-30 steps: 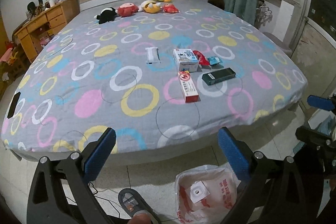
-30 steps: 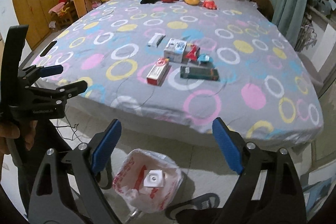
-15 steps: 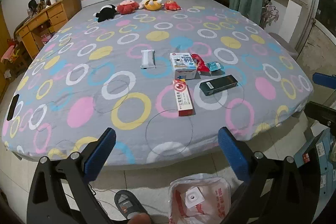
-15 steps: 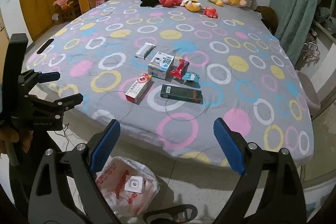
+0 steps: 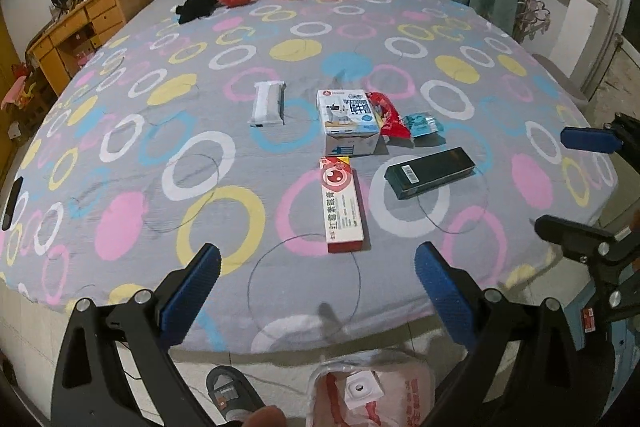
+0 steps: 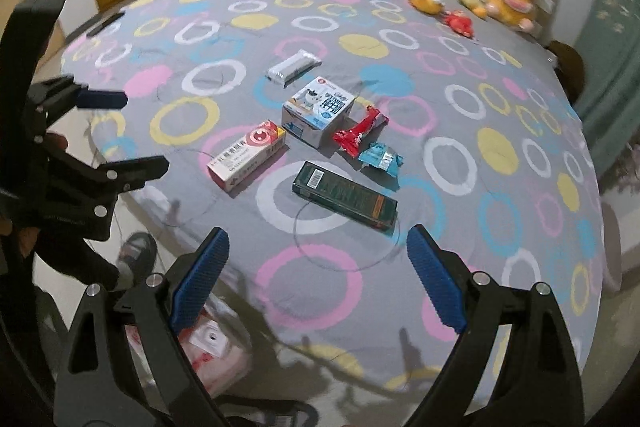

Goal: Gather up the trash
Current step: 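Reach the left tool to the red-white ointment box while the right tool approaches the dark green box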

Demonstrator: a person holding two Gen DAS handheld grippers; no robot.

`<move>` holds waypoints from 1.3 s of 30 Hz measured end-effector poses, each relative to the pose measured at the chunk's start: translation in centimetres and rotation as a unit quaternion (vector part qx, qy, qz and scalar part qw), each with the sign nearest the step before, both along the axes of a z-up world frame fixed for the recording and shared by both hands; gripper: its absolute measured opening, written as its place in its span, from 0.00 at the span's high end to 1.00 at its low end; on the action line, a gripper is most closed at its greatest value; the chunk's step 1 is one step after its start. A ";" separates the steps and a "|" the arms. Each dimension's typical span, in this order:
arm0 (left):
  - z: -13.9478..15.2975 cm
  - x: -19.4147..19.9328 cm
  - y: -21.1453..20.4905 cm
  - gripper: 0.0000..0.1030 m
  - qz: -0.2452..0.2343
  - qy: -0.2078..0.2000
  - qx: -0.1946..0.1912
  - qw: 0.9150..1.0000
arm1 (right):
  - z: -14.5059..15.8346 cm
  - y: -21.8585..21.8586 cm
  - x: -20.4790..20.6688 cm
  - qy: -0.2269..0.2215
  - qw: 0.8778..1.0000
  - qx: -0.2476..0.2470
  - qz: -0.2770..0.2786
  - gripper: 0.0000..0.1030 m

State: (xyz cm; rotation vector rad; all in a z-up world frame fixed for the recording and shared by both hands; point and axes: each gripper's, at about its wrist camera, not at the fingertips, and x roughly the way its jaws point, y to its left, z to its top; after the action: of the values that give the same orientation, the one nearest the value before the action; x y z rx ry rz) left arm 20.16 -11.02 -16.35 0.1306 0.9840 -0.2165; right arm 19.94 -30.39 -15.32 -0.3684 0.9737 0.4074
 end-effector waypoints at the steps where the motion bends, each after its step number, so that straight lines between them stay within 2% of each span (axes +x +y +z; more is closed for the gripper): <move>1: -0.4 0.4 -0.2 0.08 0.001 0.002 0.001 1.000 | -0.5 0.0 0.6 0.004 1.000 -0.005 0.009 0.14; 8: -1.9 2.7 -1.5 0.08 0.005 0.003 0.012 1.000 | -2.5 -0.6 3.8 0.022 0.998 -0.018 0.058 0.14; 21: -5.9 6.0 -2.5 0.08 0.020 0.033 0.015 0.999 | -7.1 -0.8 8.5 0.073 0.989 -0.034 0.126 0.14; 39: -10.0 8.5 -2.9 0.08 0.039 0.063 0.022 0.997 | -13.1 -0.8 13.2 0.130 0.979 -0.030 0.151 0.14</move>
State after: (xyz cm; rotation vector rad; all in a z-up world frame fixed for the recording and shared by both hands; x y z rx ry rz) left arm 28.71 -13.90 -26.32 0.1192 1.1172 -0.1334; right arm 33.11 -31.15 -28.43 -0.5311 1.1905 0.7167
